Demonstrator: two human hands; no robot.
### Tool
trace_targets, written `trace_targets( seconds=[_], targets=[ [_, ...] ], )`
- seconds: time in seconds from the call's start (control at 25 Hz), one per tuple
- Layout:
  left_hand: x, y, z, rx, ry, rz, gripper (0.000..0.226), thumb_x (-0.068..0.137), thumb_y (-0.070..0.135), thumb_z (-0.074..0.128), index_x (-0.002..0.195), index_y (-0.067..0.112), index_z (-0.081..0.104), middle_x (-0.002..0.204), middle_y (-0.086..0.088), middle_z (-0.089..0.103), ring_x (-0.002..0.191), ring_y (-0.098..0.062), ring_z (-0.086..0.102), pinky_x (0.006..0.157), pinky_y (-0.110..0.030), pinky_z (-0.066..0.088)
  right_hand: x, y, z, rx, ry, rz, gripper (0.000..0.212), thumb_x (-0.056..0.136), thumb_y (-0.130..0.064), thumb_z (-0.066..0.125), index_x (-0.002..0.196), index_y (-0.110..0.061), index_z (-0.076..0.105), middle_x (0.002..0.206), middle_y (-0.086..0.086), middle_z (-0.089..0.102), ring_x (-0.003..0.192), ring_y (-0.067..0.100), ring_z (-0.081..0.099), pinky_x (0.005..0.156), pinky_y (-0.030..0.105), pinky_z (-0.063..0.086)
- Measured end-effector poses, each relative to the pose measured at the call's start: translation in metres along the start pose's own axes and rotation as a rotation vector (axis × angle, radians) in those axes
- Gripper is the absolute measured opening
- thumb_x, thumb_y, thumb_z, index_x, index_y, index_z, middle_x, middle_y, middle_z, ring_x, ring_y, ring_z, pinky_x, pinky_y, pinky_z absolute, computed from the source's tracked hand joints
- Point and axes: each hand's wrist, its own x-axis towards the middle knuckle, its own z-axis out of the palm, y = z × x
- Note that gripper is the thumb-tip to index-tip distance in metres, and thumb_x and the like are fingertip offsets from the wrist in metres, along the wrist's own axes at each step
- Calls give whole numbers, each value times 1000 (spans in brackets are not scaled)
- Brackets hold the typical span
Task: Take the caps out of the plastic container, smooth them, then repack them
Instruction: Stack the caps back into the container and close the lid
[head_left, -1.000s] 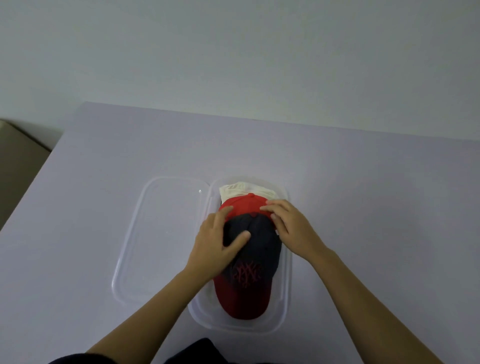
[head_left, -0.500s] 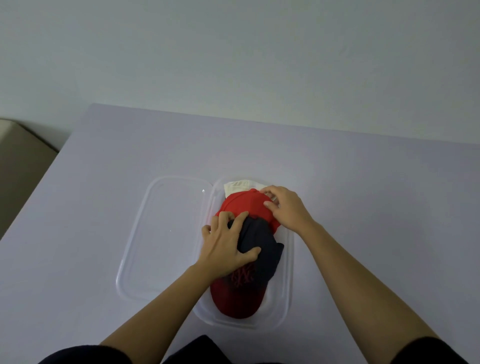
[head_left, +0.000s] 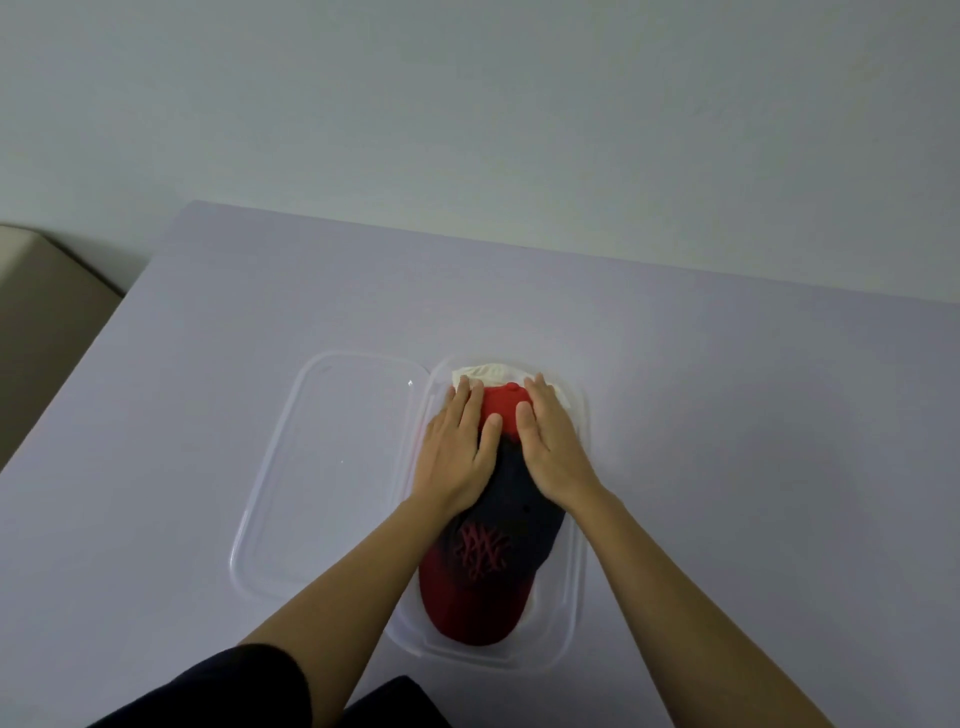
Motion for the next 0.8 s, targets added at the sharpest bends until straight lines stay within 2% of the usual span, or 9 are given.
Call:
trace_targets(
  seconds=[0.08,0.2,0.32,0.4,0.52,0.64,0.72,0.8],
  targets=[
    [5,-6,8,-19,-43,-110,58,100,42,20,151,18,5,160,-3,2,148,-18,0,118,-33,6,3,7,12,-127,21,22,55,100,-39,19,150,-16,10,159,0,3,145,10,-2,118,31,0],
    [8,-6,15,-2,-62,-175,60,99,43,21,151,20,1,160,-5,3,147,-23,4,118,-40,11,8,16,22,-135,70,61,54,101,-36,20,150,-16,10,159,0,5,146,10,-2,120,37,1],
    [11,-5,13,-37,-79,-202,61,99,45,22,151,21,2,160,-5,4,147,-23,6,118,-41,11,8,16,26,-136,99,55,53,101,-34,20,149,-15,12,159,1,8,145,10,0,120,39,2],
    [7,-2,6,-106,-76,-190,60,99,45,22,151,20,4,160,-5,2,147,-20,4,118,-38,8,2,11,21,-185,144,-33,55,99,-37,17,149,-14,15,158,1,10,145,9,0,120,37,2],
    [-8,-3,-21,-203,80,-92,55,100,38,27,149,16,17,159,-2,12,146,-14,10,116,-26,7,-22,10,14,-244,307,-98,55,97,-37,20,147,-16,21,155,-4,13,143,9,1,117,33,-1],
    [-22,-39,-53,-118,362,-42,46,97,20,42,141,6,38,151,-10,35,140,-23,30,113,-28,18,-59,23,16,-108,383,108,54,99,-28,34,148,-16,15,158,1,12,146,16,7,118,35,7],
    [-26,-85,-67,-5,414,-227,51,96,18,45,143,2,32,152,-16,29,141,-30,25,115,-36,18,-76,26,23,62,323,249,58,99,-24,38,149,-16,11,158,3,15,145,19,16,116,32,16],
    [-32,-132,-74,105,362,-537,66,95,29,46,147,-1,17,155,-22,16,143,-36,15,116,-46,15,-84,27,29,196,303,334,56,99,-20,36,149,-18,11,155,5,25,141,23,28,112,32,25]
  ],
)
